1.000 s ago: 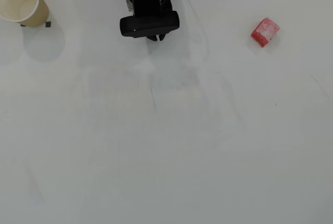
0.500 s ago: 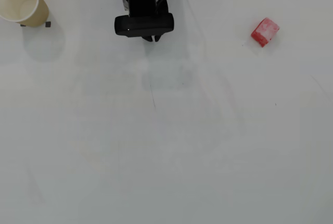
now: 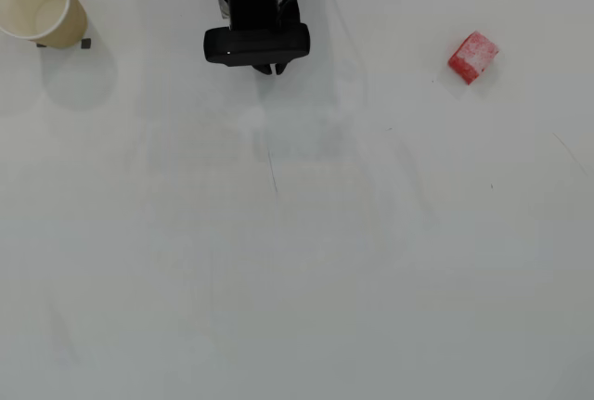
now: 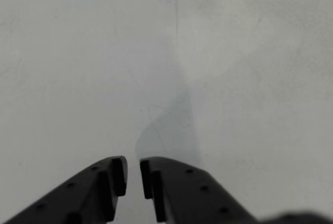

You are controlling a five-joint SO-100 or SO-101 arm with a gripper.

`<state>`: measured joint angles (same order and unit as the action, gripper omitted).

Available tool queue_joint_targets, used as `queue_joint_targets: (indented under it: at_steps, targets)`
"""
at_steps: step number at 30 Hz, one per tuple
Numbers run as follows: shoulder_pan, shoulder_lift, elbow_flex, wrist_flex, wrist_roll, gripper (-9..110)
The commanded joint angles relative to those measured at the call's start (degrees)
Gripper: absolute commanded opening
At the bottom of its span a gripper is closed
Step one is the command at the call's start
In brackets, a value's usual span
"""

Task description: Pick up the cube and drop it in the cup.

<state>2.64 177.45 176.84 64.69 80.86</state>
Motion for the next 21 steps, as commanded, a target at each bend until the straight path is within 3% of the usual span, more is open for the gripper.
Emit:
queue_joint_targets:
  at_steps: [1, 17, 21]
  targets:
    - [0.4, 2.2, 2.0, -0.5, 0.3, 1]
    - [0.9, 2.3, 2.1, -1.0, 0.3, 0]
    - [0.9, 2.4, 2.1, -6.6, 0.3, 0]
